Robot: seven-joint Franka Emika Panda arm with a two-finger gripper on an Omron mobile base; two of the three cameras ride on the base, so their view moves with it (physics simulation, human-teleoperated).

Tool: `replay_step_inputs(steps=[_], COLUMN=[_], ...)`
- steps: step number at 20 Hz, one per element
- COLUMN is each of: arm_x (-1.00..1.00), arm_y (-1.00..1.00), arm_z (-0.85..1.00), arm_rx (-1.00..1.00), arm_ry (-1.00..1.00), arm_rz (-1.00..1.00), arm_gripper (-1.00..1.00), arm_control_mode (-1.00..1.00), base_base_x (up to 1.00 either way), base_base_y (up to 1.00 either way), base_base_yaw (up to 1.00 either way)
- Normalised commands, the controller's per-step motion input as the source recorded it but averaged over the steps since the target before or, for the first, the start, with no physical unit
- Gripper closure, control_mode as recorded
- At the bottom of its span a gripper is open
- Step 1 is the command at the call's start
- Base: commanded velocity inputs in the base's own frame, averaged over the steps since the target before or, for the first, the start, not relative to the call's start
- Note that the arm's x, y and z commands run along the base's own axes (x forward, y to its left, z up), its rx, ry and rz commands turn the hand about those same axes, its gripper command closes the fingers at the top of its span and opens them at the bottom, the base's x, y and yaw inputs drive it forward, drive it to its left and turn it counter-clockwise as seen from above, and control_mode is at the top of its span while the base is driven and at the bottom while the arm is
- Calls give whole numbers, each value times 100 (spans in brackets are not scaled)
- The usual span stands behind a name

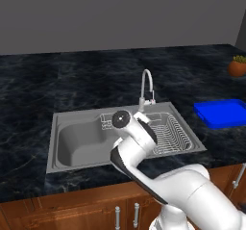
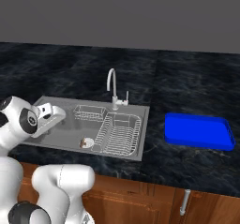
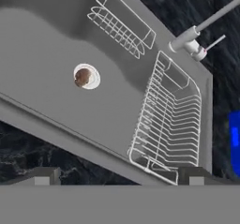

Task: Pick up all produce items and place them in the sink. Turn on the sink faucet to wash them. Then turn the sink off and put them in the tray.

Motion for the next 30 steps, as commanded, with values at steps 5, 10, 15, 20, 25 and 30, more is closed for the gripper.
replay_step_inputs(steps=[5, 10, 15, 20, 25, 30], arm_x=[5, 24, 28, 35, 37, 27], arm_y=[-1, 0, 0, 0, 0, 0], arm_z=[-12, -13, -13, -12, -19, -33], arm_rx=[12, 9, 6, 8, 9, 12], arm_ry=[0, 1, 9, 16, 15, 5], arm_rz=[-3, -7, -7, -10, -10, -9], arm_gripper=[-100, -100, -100, -100, -100, -100], arm_control_mode=[-100, -100, -100, -100, -100, -100], base_base_x=[0, 0, 0, 0, 0, 0], base_base_y=[0, 0, 0, 0, 0, 0], base_base_yaw=[0, 0, 0, 0, 0, 0])
